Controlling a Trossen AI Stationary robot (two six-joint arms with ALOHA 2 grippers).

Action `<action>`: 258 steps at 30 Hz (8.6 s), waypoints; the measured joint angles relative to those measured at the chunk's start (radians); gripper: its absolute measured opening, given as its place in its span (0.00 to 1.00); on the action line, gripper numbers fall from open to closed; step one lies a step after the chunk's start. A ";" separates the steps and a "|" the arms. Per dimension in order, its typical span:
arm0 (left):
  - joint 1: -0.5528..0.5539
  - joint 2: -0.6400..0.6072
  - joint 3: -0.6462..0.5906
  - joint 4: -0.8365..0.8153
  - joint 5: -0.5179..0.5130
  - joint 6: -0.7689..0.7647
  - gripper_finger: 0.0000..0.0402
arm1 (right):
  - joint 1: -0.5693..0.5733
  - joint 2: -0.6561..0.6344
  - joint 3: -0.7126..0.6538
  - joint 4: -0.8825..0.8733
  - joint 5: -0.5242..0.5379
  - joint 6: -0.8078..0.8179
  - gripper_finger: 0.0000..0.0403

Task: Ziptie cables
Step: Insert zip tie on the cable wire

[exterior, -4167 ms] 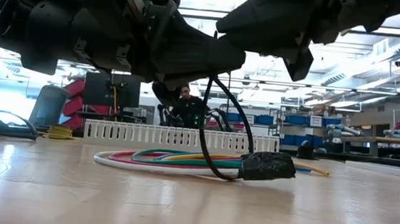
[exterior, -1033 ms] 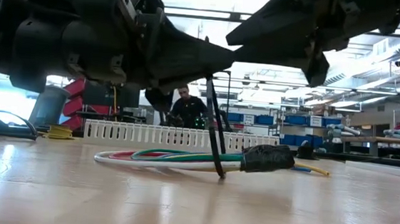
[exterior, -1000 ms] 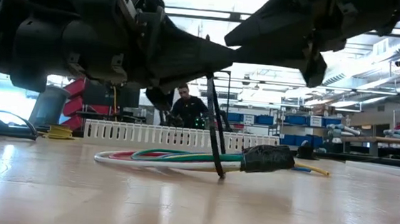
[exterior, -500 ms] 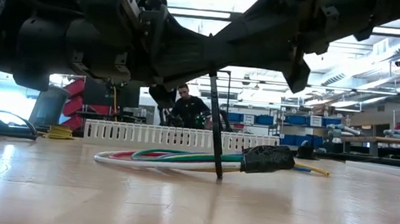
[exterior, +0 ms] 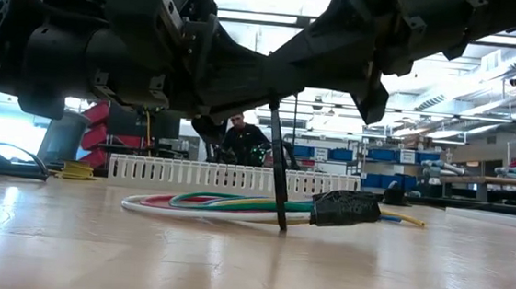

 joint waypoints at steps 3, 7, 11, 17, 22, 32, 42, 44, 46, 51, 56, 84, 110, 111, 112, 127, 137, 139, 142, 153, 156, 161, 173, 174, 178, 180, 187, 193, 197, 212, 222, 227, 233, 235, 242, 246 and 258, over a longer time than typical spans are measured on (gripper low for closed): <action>0.000 0.000 0.000 -0.010 0.000 -0.007 0.00 | -0.013 0.000 0.000 -0.002 -0.039 -0.020 0.05; 0.001 0.000 0.000 -0.020 0.000 -0.011 0.00 | -0.017 0.000 0.000 -0.004 -0.029 -0.056 0.01; 0.003 0.000 0.000 -0.016 0.000 -0.032 0.00 | -0.013 0.002 0.000 0.039 0.020 -0.115 0.00; 0.002 -0.001 0.003 -0.018 0.006 -0.032 0.00 | 0.007 0.003 0.000 0.072 0.117 -0.154 0.00; 0.001 -0.001 0.003 -0.033 0.012 -0.037 0.00 | 0.015 0.003 0.000 0.073 0.139 -0.151 0.00; -0.003 -0.001 -0.007 -0.029 0.012 -0.035 0.00 | 0.037 0.003 0.000 0.030 0.053 -0.026 0.01; -0.022 -0.001 -0.056 0.033 0.017 0.024 0.00 | 0.076 0.003 0.000 0.011 0.051 -0.079 0.11; -0.019 -0.001 -0.056 0.027 0.040 0.048 0.00 | 0.074 0.003 0.000 0.012 0.051 -0.131 0.12; -0.013 -0.001 -0.056 0.027 0.048 0.065 0.00 | 0.066 0.003 0.000 0.011 0.047 -0.199 0.12; 0.026 -0.001 -0.056 0.006 0.047 0.073 0.00 | 0.033 0.003 0.000 -0.007 0.046 -0.283 0.11; 0.082 -0.001 -0.056 -0.032 0.071 0.073 0.00 | -0.026 0.002 -0.001 -0.110 0.046 -0.199 0.11; 0.166 0.000 -0.035 -0.052 0.202 0.107 0.00 | -0.108 0.001 -0.082 0.055 -0.024 -0.273 0.09; 0.107 -0.002 0.068 -0.125 0.195 0.012 0.00 | 0.026 -0.143 -0.082 0.162 0.120 -0.398 0.05; 0.102 -0.002 0.082 -0.149 0.193 0.012 0.00 | 0.044 -0.158 -0.082 0.161 0.139 -0.402 0.05; 0.096 -0.002 0.093 -0.163 0.192 0.013 0.00 | 0.062 -0.173 -0.082 0.156 0.161 -0.402 0.05; 0.075 -0.001 0.113 -0.150 0.188 0.043 0.00 | 0.262 -0.117 -0.081 -0.398 0.360 0.333 0.05; 0.076 -0.001 0.113 -0.135 0.188 0.020 0.00 | 0.209 0.091 -0.081 0.008 0.262 -0.121 0.08; 0.076 -0.001 0.113 -0.133 0.189 0.015 0.00 | 0.201 0.099 -0.081 0.017 0.287 -0.171 0.09; 0.076 -0.001 0.113 -0.130 0.189 0.013 0.00 | 0.180 0.099 -0.081 0.012 0.296 -0.239 0.13; 0.076 -0.001 0.112 -0.123 0.189 -0.014 0.00 | 0.083 0.099 -0.081 -0.006 0.167 -0.352 0.27; 0.076 -0.001 0.112 -0.122 0.189 -0.014 0.00 | 0.059 0.099 -0.081 -0.004 0.115 -0.351 0.29; 0.076 0.000 0.112 -0.122 0.189 -0.014 0.00 | 0.059 0.099 -0.081 0.004 0.062 -0.342 0.28; 0.078 0.000 0.112 -0.090 0.190 -0.014 0.00 | 0.040 0.099 -0.081 0.030 0.060 -0.306 0.19; 0.078 0.000 0.112 -0.089 0.190 -0.014 0.00 | 0.038 0.099 -0.081 0.030 0.052 -0.304 0.16; 0.078 0.000 0.112 -0.089 0.190 -0.014 0.00 | 0.039 0.099 -0.081 0.031 0.068 -0.280 0.02; 0.078 0.000 0.112 -0.078 0.189 -0.014 0.00 | 0.040 0.100 -0.081 0.013 0.103 -0.241 0.01; 0.078 0.000 0.080 -0.070 0.113 -0.059 0.01 | 0.067 0.100 -0.081 -0.078 0.270 -0.081 0.00; 0.076 0.000 -0.039 0.090 0.063 -0.094 0.03 | 0.103 0.100 -0.081 -0.049 0.329 -0.045 0.00; 0.065 -0.018 -0.104 0.123 0.059 -0.116 0.04 | 0.109 0.100 -0.081 -0.044 0.329 -0.044 0.00; 0.007 -0.021 -0.106 0.130 0.077 -0.117 0.04 | 0.109 0.100 -0.081 -0.053 0.338 0.008 0.00; -0.003 -0.021 -0.105 0.123 0.081 -0.133 0.04 | 0.109 0.100 -0.081 -0.047 0.353 0.024 0.00; -0.008 -0.044 -0.101 0.132 0.109 -0.114 0.04 | 0.110 0.100 -0.081 -0.080 0.361 0.080 0.00; -0.007 -0.059 -0.095 0.129 0.105 -0.080 0.04 | 0.112 0.100 -0.081 -0.084 0.361 0.080 0.00; -0.008 -0.061 -0.096 0.128 0.106 -0.082 0.04 | 0.112 0.100 -0.081 -0.084 0.361 0.080 0.00; -0.008 -0.061 -0.107 0.060 0.124 -0.171 0.09 | 0.112 0.100 -0.081 -0.082 0.360 0.083 0.00; -0.018 -0.061 -0.107 -0.073 0.154 -0.250 0.10 | 0.114 0.100 -0.081 -0.082 0.360 0.085 0.00; -0.085 -0.061 -0.049 -0.223 -0.016 -0.193 0.11 | 0.119 0.100 -0.081 0.016 0.257 0.036 0.00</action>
